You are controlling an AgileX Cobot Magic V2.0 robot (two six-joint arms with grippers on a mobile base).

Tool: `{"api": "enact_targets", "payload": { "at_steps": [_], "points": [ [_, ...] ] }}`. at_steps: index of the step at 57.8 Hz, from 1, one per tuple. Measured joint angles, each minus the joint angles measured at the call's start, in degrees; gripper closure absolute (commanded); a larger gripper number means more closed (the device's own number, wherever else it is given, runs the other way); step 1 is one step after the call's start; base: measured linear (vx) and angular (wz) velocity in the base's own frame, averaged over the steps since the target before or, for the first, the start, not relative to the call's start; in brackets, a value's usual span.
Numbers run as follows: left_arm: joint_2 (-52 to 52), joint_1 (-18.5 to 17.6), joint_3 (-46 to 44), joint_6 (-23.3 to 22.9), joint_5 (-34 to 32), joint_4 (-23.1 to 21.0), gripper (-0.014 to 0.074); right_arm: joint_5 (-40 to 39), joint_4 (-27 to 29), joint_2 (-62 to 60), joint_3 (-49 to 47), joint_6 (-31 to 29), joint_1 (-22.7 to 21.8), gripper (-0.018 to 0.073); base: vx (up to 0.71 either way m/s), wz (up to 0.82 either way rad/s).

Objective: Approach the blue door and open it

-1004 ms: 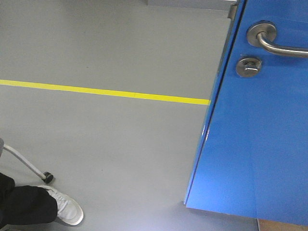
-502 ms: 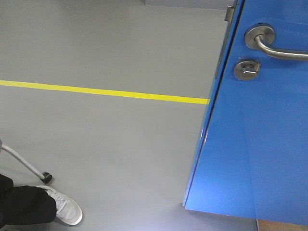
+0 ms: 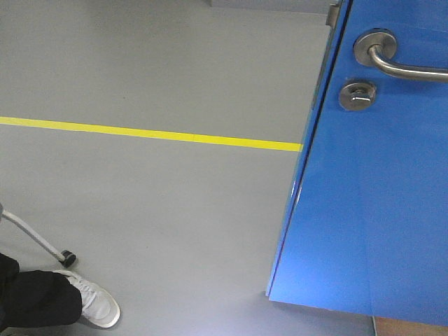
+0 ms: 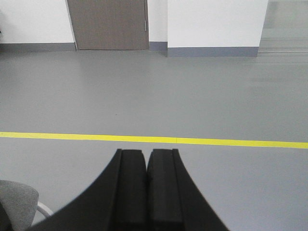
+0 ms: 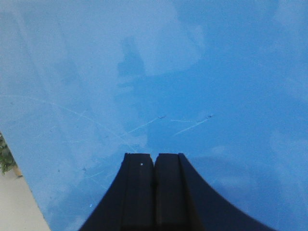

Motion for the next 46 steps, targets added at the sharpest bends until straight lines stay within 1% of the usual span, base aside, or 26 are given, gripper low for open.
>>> {"api": "enact_targets", "payload": {
  "at_steps": [23,28,32,36,40,46],
  "points": [
    [0.00,0.00,0.00,0.00,0.00,0.00,0.0524,0.07,-0.11,-0.53,0.14,0.00,0.00,0.0547,0.00,0.00],
    [0.00,0.00,0.00,0.00,0.00,0.00,0.0524,-0.60,-0.29,-3.01,2.52,-0.05,0.00,0.0547,0.00,0.00],
    [0.00,0.00,0.00,0.00,0.00,0.00,0.0524,-3.14,-0.29,-6.67,7.71,-0.49,0.00,0.0547,0.00,0.00],
    [0.00,0.00,0.00,0.00,0.00,0.00,0.0524,-8.64,-0.29,-12.47,14.91,-2.34,0.00,0.0547,0.00,0.00],
    [0.00,0.00,0.00,0.00,0.00,0.00,0.0524,-15.20,-0.23,-19.38,24.87,-4.73,0.00,0.0547,0.00,0.00],
    [0.00,0.00,0.00,0.00,0.00,0.00,0.0524,-22.34,-0.06,-29.41,39.44,-6.99,0.00,0.0547,0.00,0.00]
  ]
}}
